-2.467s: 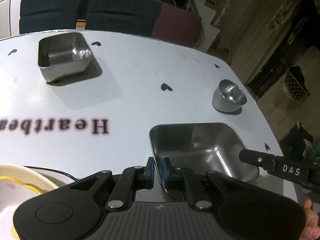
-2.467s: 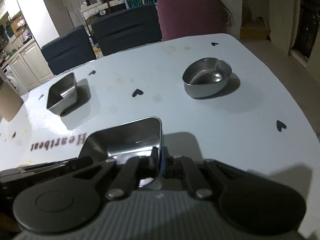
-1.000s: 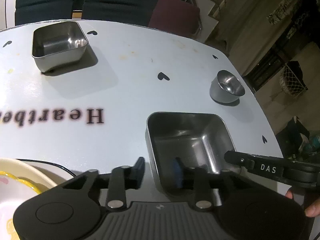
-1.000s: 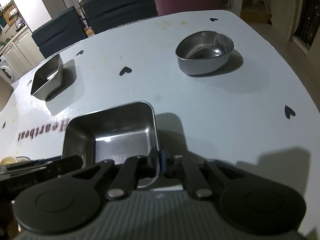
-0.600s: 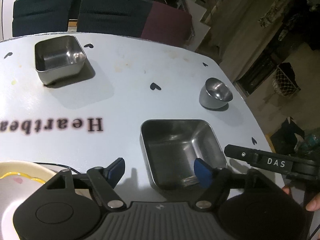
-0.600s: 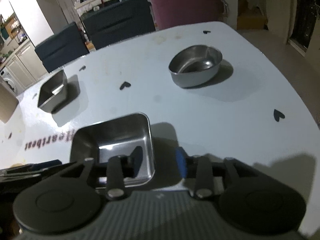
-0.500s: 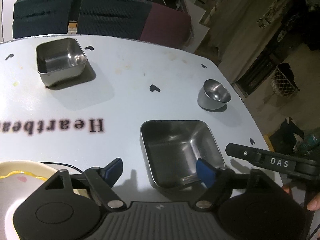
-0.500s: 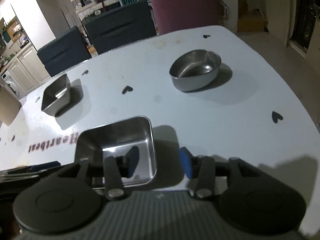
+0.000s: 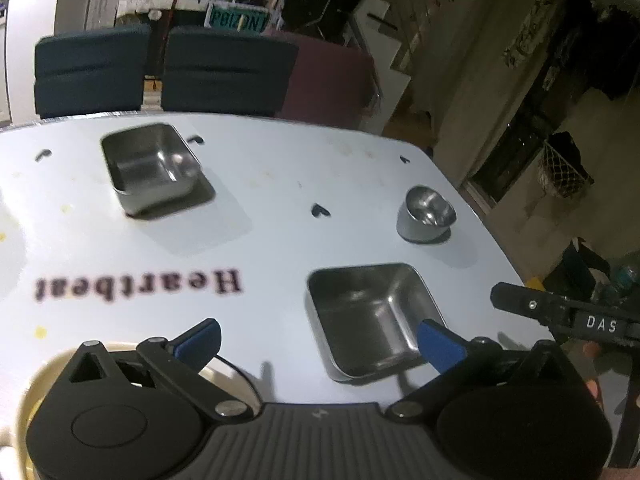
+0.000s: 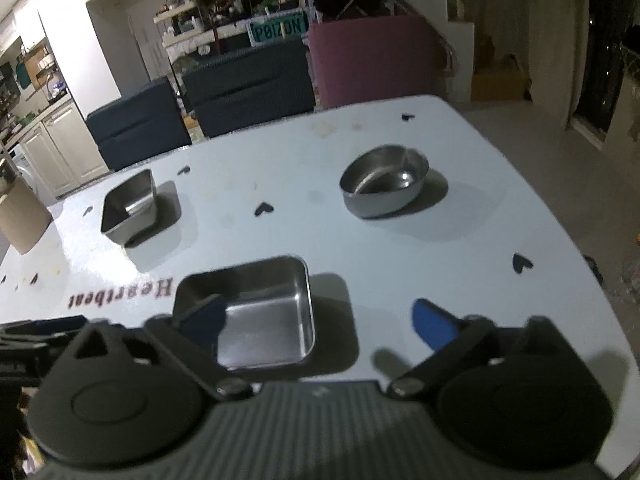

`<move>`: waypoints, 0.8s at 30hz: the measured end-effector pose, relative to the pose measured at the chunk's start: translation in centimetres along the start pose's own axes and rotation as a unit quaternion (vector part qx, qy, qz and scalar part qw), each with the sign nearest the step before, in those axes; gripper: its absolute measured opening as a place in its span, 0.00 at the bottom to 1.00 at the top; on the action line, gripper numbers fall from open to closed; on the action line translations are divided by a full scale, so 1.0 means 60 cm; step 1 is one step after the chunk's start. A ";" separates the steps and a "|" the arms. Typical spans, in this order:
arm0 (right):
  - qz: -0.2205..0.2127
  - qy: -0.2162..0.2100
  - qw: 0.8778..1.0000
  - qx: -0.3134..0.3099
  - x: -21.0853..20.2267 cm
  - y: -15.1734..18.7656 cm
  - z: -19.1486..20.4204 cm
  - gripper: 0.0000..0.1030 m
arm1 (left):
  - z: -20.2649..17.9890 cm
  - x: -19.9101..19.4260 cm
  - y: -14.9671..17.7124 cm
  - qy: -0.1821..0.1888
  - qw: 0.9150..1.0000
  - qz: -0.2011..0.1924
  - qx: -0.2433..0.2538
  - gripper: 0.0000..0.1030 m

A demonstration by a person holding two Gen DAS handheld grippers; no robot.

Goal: Organize plates and bowls
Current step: 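Move both grippers to the second small steel tray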

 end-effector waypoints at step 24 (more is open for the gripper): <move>-0.025 -0.065 0.998 0.002 0.055 -0.049 0.219 1.00 | 0.228 -0.146 -0.064 -0.082 0.992 -0.084 -0.037 1.00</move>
Point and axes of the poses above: each gripper's, at about its wrist camera, not at the fingertips, and x roughly the way its jaws point, z to its left, y to its underside, the point moved 1 cm from there along x, roughly the way its jaws point, and after that the axes turned 2 degrees about x, right-handed, at the moved point
